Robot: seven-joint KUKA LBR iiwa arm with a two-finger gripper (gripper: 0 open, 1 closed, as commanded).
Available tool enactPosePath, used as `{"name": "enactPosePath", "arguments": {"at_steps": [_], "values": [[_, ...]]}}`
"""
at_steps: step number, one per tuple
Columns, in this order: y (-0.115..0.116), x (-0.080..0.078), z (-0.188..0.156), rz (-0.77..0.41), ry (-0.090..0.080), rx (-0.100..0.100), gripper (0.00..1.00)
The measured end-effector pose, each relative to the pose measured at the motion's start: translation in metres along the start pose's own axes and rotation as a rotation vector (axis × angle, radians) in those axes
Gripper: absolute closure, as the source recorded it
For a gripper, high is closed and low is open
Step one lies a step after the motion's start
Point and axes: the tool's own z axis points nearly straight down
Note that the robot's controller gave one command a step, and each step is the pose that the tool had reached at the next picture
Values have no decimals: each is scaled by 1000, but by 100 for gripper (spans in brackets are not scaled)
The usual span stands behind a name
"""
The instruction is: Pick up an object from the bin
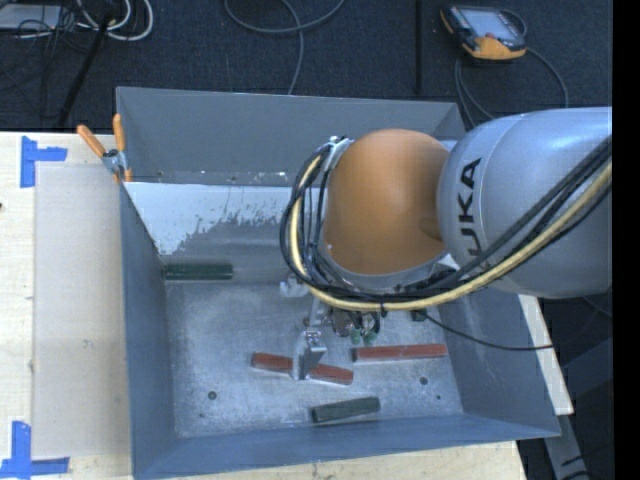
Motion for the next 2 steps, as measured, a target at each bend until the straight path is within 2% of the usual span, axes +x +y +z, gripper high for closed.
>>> {"name": "enactPosePath", "arguments": {"at_steps": [1,2], "values": [[-13,-28,-31,-135,1,0,0],[-19,-25,-8,-229,-13,0,0]]}}
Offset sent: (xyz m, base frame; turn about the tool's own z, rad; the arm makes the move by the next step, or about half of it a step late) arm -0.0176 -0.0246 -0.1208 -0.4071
